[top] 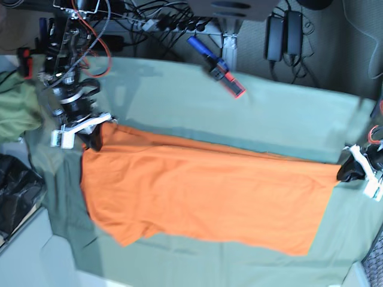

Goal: Fold the T-shirt properly
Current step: 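Reach the left gripper to the shirt's hem corner and grasp it, then lift both held corners and stretch the shirt taut between grippers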

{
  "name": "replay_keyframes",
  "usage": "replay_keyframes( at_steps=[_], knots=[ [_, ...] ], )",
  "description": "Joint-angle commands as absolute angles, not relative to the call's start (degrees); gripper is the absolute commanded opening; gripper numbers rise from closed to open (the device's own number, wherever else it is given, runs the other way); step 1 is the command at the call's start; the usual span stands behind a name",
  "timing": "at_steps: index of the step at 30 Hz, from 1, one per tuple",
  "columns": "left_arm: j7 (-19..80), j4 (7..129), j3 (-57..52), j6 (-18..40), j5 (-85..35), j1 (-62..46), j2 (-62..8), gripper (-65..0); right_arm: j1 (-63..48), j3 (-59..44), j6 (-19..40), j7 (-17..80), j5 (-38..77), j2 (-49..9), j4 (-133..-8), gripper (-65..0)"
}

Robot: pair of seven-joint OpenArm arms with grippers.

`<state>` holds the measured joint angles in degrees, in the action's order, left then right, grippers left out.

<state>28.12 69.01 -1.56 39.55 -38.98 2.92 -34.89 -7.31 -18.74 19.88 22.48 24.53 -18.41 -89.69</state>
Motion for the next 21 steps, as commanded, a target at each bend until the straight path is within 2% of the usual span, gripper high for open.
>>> replay_keyframes(
  at_steps=[1, 3, 6, 7, 8, 11, 13, 14, 21],
  knots=[
    [26.76, 68.99, -2.15, 40.00, -39.55, 4.49, -36.01, -57.3, -5.78, -18.57, 23.83, 20.71, 24.12, -19.35, -89.47, -65.0],
    [26.74, 68.01, -2.15, 40.00, -39.53, 4.99, -36.01, -52.6, -4.14, -17.61, 23.83, 20.58, 23.66, -19.33, -87.59, -65.0],
    [26.35, 66.96, -2.09, 40.00, -39.57, 5.39, -35.83, -34.4, -2.39, -16.99, 23.83, 20.58, 23.31, -19.18, -85.43, -65.0],
    [26.13, 66.70, -2.02, 40.00, -39.55, 5.45, -35.68, -30.1, -2.02, -16.97, 23.83, 20.49, 23.31, -19.20, -84.73, -65.0],
    [25.82, 66.54, -1.91, 40.00, -39.55, 5.56, -35.55, -28.4, -1.69, -16.97, 23.83, 20.36, 23.31, -19.20, -84.23, -65.0],
    [25.67, 66.46, -1.87, 40.00, -39.62, 5.89, -35.07, -28.5, -1.30, -16.97, 23.83, 19.38, 22.92, -19.20, -83.66, -44.9],
    [25.71, 66.43, -1.85, 40.00, -39.59, 6.35, -34.89, -28.4, -1.30, -16.97, 23.83, 19.07, 21.61, -19.20, -83.66, -35.7],
    [25.71, 66.43, -1.85, 40.00, -39.59, 6.46, -34.92, -28.4, -1.30, -16.97, 23.83, 19.07, 21.30, -19.20, -83.66, -33.6],
    [28.27, 66.43, -3.53, 40.00, -41.19, 6.66, -34.94, -28.4, -1.43, -17.04, 23.83, 19.57, 21.23, -19.20, -84.42, -33.3]
  ],
)
